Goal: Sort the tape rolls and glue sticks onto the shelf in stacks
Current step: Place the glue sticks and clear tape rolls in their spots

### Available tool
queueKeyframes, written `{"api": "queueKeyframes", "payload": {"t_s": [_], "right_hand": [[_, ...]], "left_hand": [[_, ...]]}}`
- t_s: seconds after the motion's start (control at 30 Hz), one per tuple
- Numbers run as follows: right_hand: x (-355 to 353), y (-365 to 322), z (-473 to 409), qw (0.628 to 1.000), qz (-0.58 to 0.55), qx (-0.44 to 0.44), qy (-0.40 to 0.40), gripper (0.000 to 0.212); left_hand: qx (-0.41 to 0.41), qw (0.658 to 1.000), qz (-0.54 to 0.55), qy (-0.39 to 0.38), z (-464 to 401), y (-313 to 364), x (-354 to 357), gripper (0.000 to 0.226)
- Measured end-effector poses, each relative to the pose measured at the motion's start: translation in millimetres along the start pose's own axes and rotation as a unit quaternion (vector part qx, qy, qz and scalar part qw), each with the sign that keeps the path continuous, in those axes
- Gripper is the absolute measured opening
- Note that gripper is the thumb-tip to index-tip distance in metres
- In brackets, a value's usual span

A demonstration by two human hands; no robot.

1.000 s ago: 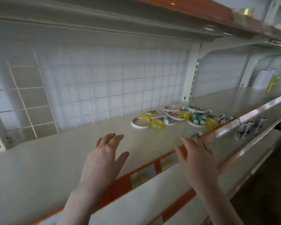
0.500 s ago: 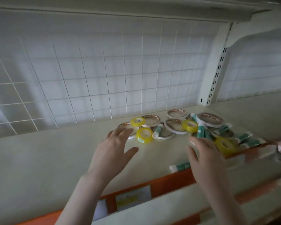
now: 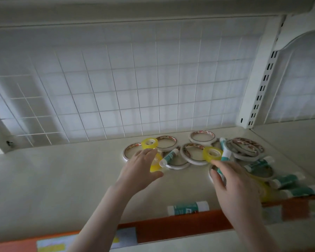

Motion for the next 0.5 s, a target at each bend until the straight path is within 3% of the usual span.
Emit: {"api": "queueKeyframes", "payload": {"t_s": [0.27, 0.5], "right_hand": [[10.6, 2.0, -3.9, 0.999, -0.01, -0.029, 0.014, 0.029], [21.9, -7.7, -25.6, 0.999, -0.012, -0.038, -0.009, 0.026]], "left_hand": [[-0.021, 1.0, 0.003, 0.022, -7.5, -3.7, 0.1, 0.056], [-0.054, 0.997, 0.009, 0.052, 1.7, -16.9, -12.2, 0.063]]}}
Point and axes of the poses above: each hand's wrist, its own z-axis away from the middle knuckle, its own x-axis out of the palm, y = z × x, the point moved 5 cm from there along -z, towards the middle knuckle, and after that the axes turned 15 degrees about -x, right-handed, at the moved point
